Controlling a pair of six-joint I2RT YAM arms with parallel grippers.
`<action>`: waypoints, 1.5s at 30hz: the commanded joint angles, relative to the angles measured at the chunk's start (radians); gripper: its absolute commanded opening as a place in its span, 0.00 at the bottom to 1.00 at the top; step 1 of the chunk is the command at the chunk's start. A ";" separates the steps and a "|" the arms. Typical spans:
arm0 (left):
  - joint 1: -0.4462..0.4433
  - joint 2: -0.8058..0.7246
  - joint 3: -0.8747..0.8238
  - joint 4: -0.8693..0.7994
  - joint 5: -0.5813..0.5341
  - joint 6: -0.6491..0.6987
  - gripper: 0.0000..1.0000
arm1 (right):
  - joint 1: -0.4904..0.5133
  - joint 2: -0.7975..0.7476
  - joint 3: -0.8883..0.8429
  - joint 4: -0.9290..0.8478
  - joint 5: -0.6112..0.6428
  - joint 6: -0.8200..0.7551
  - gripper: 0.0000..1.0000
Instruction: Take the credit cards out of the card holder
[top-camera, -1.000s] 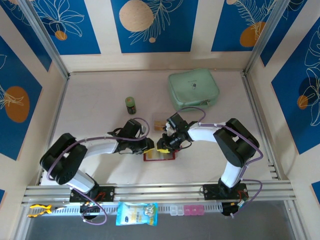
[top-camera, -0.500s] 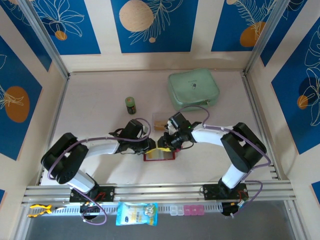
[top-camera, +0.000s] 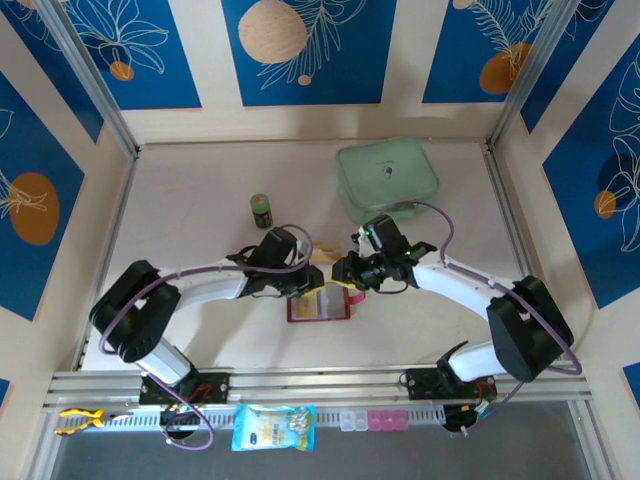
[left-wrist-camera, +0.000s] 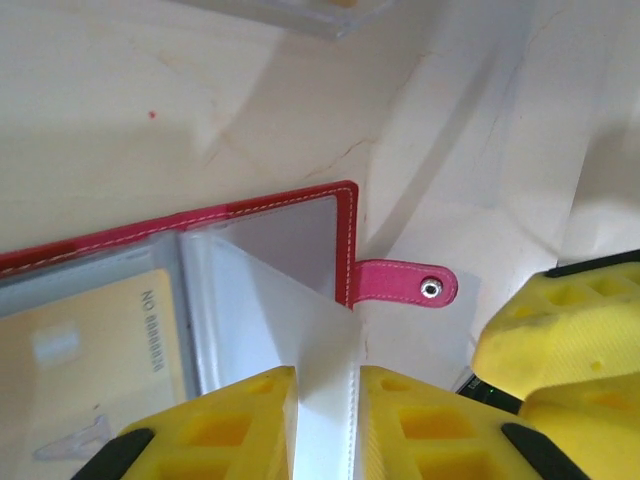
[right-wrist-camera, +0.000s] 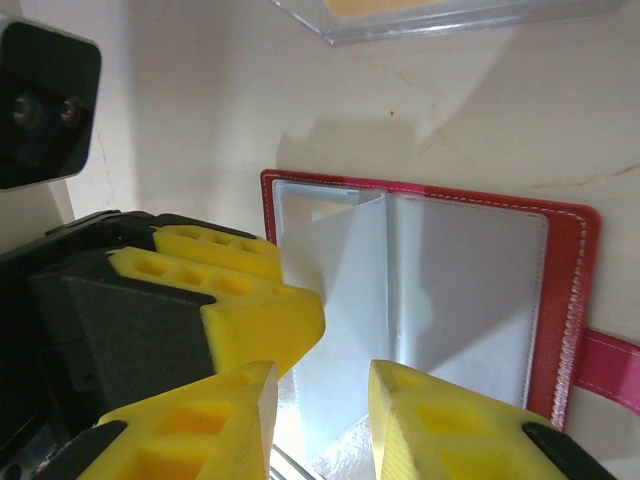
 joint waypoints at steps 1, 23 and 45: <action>-0.018 0.045 0.051 -0.036 0.031 0.020 0.21 | -0.018 -0.045 -0.032 -0.048 -0.001 -0.008 0.31; -0.049 0.144 0.184 -0.090 0.036 0.061 0.32 | -0.075 -0.142 -0.093 -0.064 -0.022 -0.018 0.31; 0.083 -0.197 -0.151 -0.085 -0.073 0.031 0.29 | 0.080 0.118 0.058 0.001 -0.024 0.015 0.30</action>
